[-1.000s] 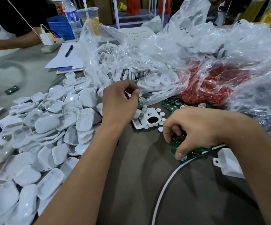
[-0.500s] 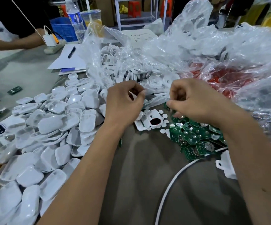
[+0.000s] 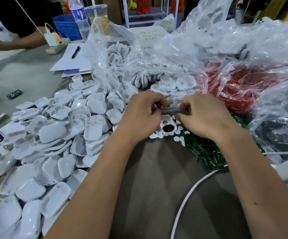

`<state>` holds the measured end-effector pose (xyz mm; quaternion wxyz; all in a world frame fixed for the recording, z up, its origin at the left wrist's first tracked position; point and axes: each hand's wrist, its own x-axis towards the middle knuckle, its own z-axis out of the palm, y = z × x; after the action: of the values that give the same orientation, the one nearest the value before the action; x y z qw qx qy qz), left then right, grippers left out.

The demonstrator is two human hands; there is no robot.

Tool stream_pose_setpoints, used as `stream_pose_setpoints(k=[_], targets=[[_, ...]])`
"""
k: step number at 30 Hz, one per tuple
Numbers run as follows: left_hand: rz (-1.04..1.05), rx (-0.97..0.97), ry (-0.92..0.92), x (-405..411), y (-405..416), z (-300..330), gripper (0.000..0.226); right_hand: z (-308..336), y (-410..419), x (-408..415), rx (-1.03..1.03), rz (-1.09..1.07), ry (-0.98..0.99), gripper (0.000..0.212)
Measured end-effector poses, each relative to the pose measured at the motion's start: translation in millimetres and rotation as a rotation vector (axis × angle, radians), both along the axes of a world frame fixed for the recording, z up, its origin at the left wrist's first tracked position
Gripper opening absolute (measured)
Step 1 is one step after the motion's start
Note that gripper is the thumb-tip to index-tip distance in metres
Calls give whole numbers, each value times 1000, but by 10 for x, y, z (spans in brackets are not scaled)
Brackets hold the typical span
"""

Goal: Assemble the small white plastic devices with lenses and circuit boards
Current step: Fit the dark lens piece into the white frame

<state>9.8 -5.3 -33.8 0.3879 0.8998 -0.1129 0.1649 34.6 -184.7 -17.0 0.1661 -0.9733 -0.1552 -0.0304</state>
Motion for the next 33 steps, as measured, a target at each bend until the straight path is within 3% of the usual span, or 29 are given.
stream_pose_setpoints(k=[2, 5, 10, 13, 26, 29, 33], targets=[[36, -4, 30, -15, -6, 22, 34, 13, -23, -10, -38, 15, 34, 13], [161, 36, 24, -57, -45, 81, 6, 43, -45, -22, -23, 40, 93, 15], [168, 384, 203, -120, -140, 92, 62, 10, -63, 4, 45, 26, 78, 19], [148, 498, 215, -118, -200, 39, 70, 3, -86, 37, 269, -44, 66, 18], [27, 67, 161, -78, -49, 28, 57, -10, -112, 41, 679, -8, 91, 13], [28, 58, 136, -57, -61, 15, 66, 6, -90, 14, 719, 8, 90, 17], [57, 90, 132, -35, -81, 5, 60, 18, -83, 15, 691, -5, 6, 11]])
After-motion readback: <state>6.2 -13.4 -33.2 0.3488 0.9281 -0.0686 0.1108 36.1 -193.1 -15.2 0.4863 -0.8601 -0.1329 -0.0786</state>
